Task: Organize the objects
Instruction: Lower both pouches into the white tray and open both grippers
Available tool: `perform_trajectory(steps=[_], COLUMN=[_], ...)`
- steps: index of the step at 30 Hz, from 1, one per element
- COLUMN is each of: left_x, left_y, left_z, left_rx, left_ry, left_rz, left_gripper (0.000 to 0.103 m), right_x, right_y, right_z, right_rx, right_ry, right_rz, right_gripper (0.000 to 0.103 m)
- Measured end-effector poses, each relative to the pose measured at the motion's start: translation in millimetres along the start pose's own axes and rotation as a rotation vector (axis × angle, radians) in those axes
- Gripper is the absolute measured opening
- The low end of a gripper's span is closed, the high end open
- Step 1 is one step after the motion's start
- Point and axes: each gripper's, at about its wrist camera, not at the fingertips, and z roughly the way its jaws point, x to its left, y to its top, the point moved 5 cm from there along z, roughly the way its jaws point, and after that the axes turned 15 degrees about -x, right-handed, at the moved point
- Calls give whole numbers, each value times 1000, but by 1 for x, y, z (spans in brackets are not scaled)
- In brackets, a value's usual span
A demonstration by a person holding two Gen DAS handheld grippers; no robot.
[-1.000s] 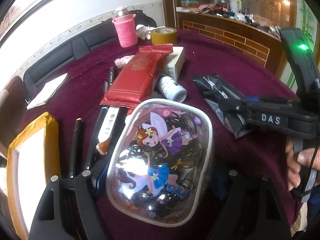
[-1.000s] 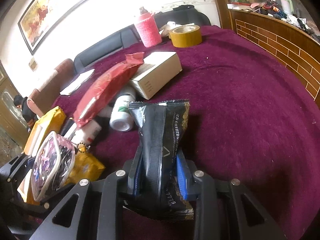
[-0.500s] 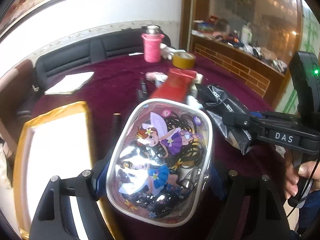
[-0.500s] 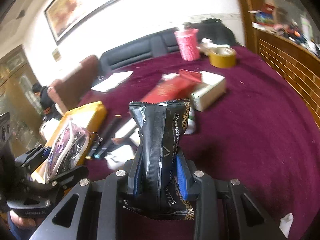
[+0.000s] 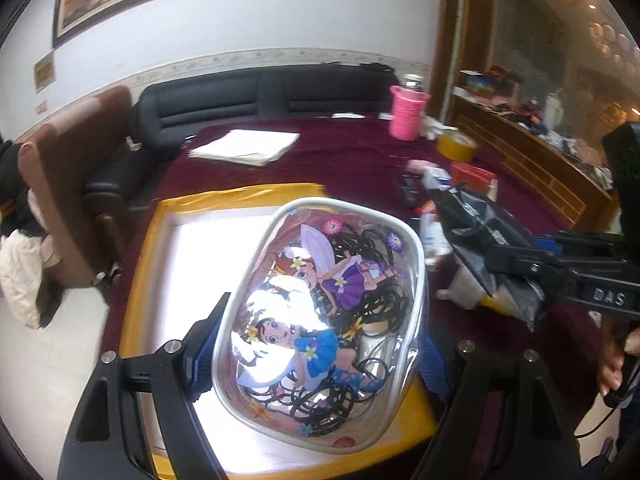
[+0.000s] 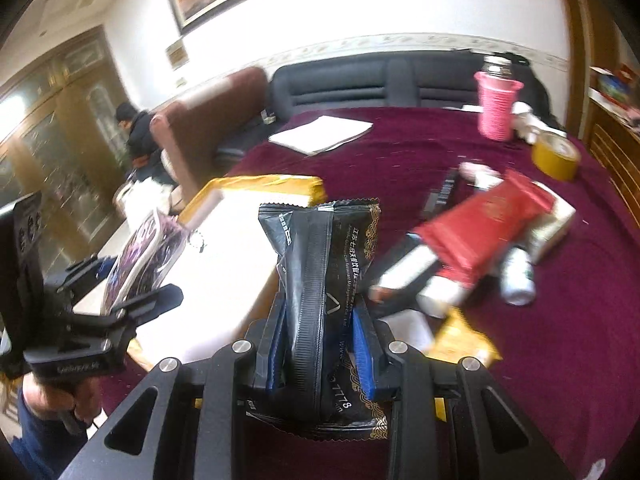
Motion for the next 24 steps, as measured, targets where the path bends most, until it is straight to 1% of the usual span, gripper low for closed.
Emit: perform_trajectory(steps=[4,6,8,10,11,13,15,17,19,21,24], left_x=[37,51,66,78,82,90,98,104,111,119,125], left_y=[4,7,8,5,4,0,-3,-5,-5,-6,-9], left_z=[8,17,31,51,58,74,89,97,102,109,117], left_rx=[43,80,116,174,187,227,250,268,272,282,288], left_ry=[44,33,49,39,50,57,71,69,97,109,120], left_rz=[-9,-29,-48,-72,-84,-101,-139,-165,-177,-194,-210], left_gripper=[80,80,80,80,80,80,80,80,80,80,80], right_x=[34,48,59,67,70,73,74,73,72,69,70], right_y=[8,13,17,22,24,26,28,27,20,14,9], right_z=[26,44,62,80,90,113,135,154,173,190,202], right_rx=[37,57,82,99,111,145,167,183,216,242,254], right_ry=[37,44,60,70,72,73,66,51,31,24,14], right_rz=[-56,-86,-90,-77,-71,-48,-37,-28,-29,-10,-12], right_gripper=[33,33,33,33,33,33,33,33,33,33,33])
